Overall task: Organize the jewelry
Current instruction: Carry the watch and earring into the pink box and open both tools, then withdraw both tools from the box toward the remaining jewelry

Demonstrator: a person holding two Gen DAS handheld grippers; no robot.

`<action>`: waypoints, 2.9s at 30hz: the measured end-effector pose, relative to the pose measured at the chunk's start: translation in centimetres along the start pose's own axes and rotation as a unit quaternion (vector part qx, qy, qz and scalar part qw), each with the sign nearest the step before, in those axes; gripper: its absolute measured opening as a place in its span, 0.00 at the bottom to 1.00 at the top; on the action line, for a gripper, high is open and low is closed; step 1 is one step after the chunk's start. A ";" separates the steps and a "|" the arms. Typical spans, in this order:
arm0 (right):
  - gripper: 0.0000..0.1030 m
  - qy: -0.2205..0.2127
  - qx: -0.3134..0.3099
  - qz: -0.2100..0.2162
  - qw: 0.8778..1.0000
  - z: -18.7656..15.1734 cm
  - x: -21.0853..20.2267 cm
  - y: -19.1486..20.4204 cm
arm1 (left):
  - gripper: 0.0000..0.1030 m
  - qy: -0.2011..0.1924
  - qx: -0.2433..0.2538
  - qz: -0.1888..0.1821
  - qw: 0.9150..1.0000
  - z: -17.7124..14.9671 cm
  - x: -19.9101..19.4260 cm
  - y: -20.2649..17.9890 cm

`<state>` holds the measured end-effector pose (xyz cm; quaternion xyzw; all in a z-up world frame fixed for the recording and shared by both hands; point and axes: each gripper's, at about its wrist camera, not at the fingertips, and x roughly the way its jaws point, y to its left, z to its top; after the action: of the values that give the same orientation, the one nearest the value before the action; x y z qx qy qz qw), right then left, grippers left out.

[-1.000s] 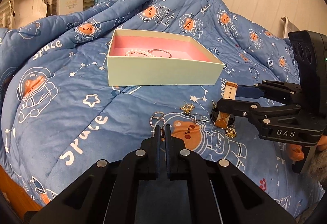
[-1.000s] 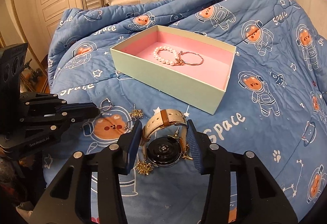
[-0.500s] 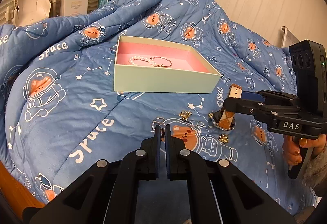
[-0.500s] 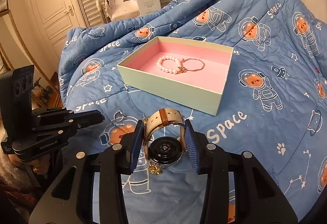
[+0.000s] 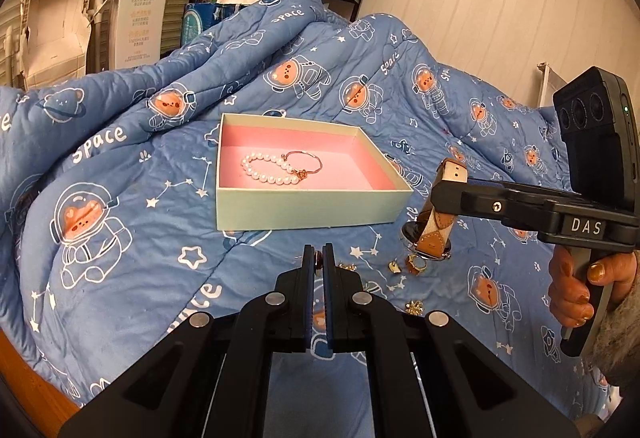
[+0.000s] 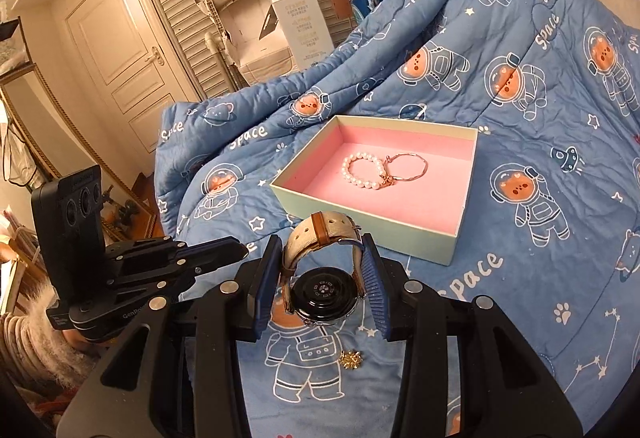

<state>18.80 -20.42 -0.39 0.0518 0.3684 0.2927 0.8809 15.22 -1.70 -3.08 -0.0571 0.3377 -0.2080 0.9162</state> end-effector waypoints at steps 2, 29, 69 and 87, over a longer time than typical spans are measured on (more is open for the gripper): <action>0.39 -0.004 -0.008 -0.005 1.000 0.8 0.0 0.1 | 0.04 -0.002 0.007 0.001 1.000 0.7 0.3 0.0; 0.39 0.055 -0.024 -0.097 0.994 7.6 9.5 -4.7 | 0.04 0.142 0.006 0.007 0.990 9.5 12.5 3.0; 0.64 0.012 -0.039 -0.147 0.988 7.0 7.6 -5.2 | 0.72 0.086 0.053 0.072 0.992 7.4 7.8 2.7; 0.64 0.050 0.026 -0.129 0.990 -3.4 2.6 -3.8 | 0.79 0.064 0.021 0.095 0.993 -2.4 2.6 1.8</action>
<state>19.75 -22.58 -5.65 0.0122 0.4229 0.1692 0.8901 16.07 -1.10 -6.96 0.0082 0.3953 -0.1305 0.9092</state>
